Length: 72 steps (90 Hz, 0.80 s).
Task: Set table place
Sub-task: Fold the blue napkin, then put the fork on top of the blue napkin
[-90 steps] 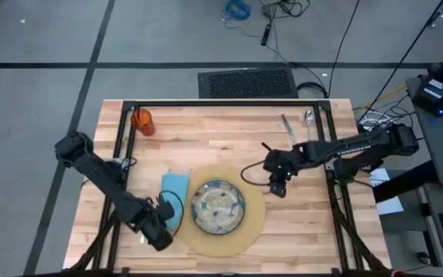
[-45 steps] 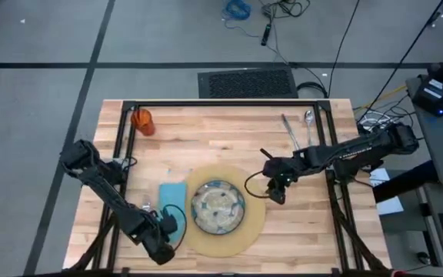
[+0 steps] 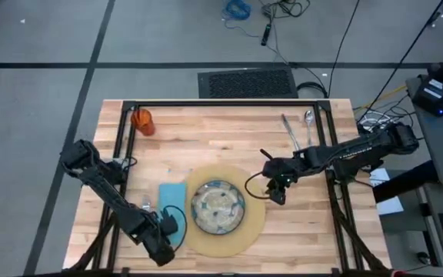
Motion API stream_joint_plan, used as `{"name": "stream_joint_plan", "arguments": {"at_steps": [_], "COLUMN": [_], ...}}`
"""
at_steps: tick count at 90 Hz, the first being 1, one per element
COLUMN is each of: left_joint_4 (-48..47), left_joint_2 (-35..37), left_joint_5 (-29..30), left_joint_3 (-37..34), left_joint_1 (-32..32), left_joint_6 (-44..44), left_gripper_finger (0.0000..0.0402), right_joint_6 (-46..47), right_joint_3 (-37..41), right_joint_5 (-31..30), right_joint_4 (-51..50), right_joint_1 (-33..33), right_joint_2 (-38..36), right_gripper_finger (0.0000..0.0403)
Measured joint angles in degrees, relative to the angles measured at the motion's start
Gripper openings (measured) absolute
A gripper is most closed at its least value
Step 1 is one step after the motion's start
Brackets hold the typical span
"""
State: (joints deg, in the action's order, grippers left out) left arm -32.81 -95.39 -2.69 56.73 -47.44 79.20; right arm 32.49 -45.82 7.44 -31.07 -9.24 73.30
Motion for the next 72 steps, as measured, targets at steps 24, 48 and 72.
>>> {"name": "stream_joint_plan", "arguments": {"at_steps": [24,48,72], "left_joint_4": [-1.9,-9.5,-20.1], "left_joint_2": [0.0,0.6,9.7], "left_joint_5": [-3.9,-0.3,2.9], "left_joint_3": [0.0,0.0,1.2], "left_joint_1": [0.8,3.7,3.0], "left_joint_6": [0.2,-3.7,1.5], "left_gripper_finger": [0.0129,0.0129,0.0129], "right_joint_6": [-1.1,-1.8,-0.8], "right_joint_3": [0.0,0.0,0.0], "right_joint_5": [0.0,0.0,-0.2], "right_joint_4": [0.0,0.0,0.0], "right_joint_1": [0.0,0.0,0.0], "right_joint_2": [0.0,0.0,0.0], "right_gripper_finger": [0.0134,0.0134,0.0134]}}
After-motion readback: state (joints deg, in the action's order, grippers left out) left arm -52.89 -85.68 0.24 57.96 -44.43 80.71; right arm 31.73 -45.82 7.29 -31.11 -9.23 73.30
